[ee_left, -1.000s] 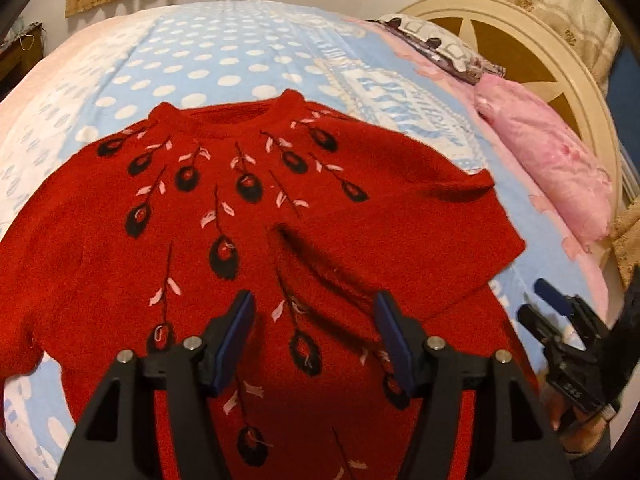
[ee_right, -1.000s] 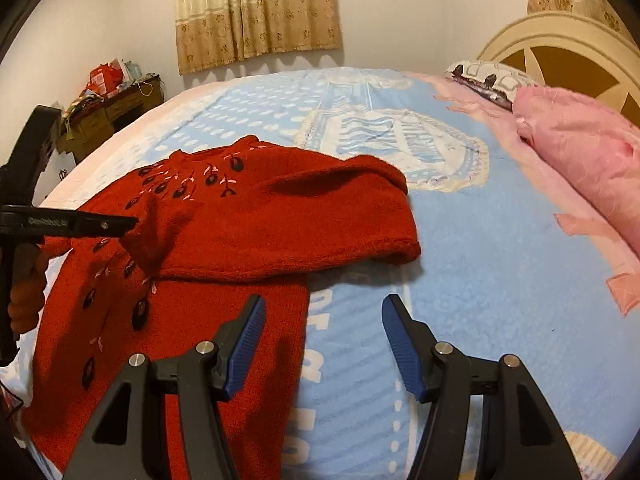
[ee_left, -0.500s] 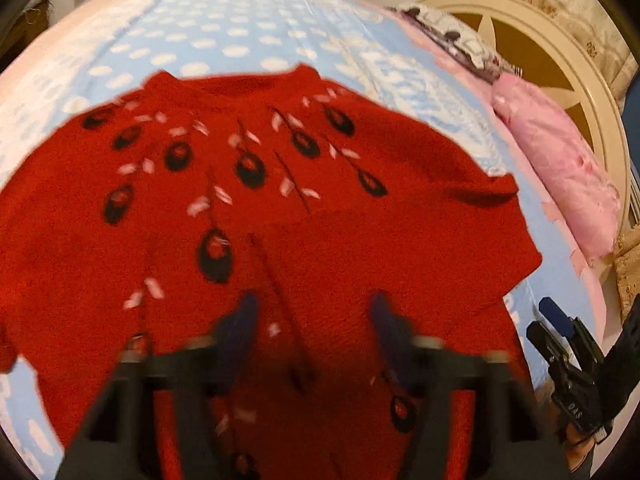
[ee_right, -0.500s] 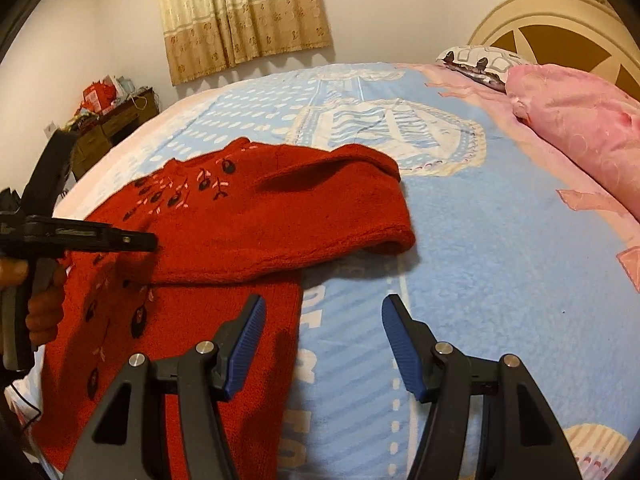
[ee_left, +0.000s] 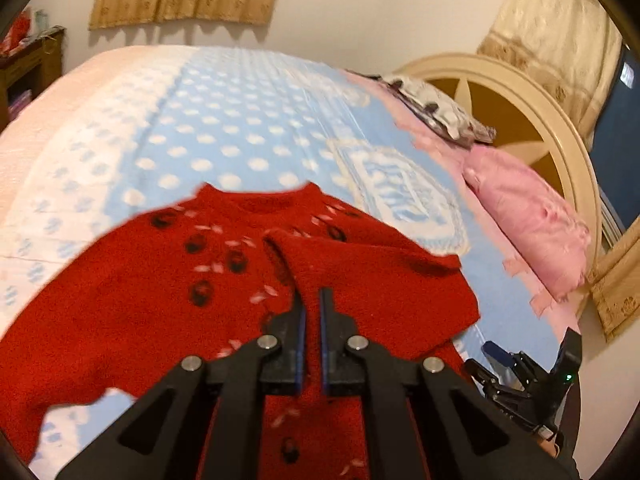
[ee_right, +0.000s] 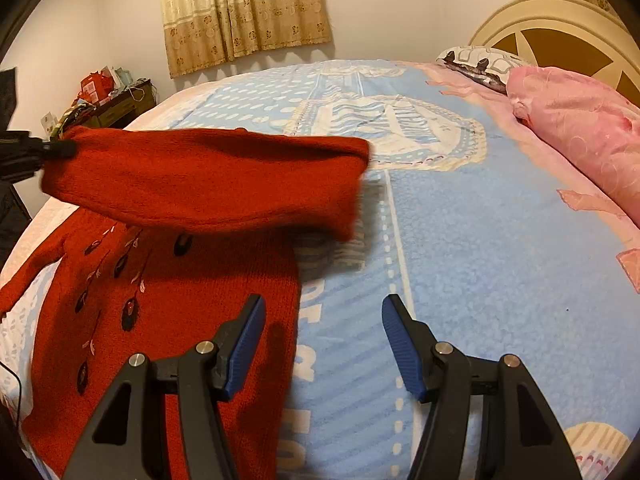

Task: Fold small clothes

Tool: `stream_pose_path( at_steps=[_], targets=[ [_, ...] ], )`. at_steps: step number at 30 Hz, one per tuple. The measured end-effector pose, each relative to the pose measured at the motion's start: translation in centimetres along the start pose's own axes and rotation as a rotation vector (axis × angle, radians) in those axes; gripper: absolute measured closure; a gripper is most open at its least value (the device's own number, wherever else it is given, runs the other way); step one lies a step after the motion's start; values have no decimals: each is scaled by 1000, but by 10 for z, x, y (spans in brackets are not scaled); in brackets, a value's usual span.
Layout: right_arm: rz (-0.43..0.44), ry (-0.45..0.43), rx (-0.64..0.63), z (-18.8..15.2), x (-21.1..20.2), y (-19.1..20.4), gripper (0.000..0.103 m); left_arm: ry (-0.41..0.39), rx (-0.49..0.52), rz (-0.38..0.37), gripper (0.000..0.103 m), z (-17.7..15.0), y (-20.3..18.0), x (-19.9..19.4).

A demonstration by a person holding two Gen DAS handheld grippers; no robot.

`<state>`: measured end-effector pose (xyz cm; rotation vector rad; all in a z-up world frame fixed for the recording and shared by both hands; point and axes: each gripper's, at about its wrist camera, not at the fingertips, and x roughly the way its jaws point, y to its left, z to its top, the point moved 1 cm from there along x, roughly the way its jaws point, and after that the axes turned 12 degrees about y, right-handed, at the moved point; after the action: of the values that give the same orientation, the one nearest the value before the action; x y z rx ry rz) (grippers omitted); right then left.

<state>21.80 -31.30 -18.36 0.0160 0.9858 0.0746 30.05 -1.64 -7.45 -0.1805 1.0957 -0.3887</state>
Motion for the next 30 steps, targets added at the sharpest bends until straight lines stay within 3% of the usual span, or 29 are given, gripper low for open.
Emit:
stream_pose_path(
  at_steps=[8, 11, 15, 18, 20, 25, 28, 30],
  targets=[
    [-5, 9, -20, 0, 0, 3, 42, 75, -114, 74, 98, -29, 65, 19],
    [57, 4, -5, 9, -12, -2, 42, 98, -170, 72, 98, -43, 88, 34],
    [254, 70, 152, 41, -12, -27, 42, 119, -208, 62, 98, -58, 102, 49],
    [273, 69, 164, 72, -4, -30, 43, 103, -218, 33, 98, -62, 108, 47],
    [309, 102, 193, 92, 11, -31, 53, 92, -218, 18, 98, -64, 109, 43],
    [369, 201, 302, 132, 66, -36, 58, 94, -213, -5, 98, -65, 112, 45],
    [394, 222, 353, 145, 87, -37, 89, 95, -199, -10, 98, -64, 111, 47],
    [401, 210, 376, 154, 90, -37, 99, 96, -197, -19, 98, -64, 112, 47]
  ],
)
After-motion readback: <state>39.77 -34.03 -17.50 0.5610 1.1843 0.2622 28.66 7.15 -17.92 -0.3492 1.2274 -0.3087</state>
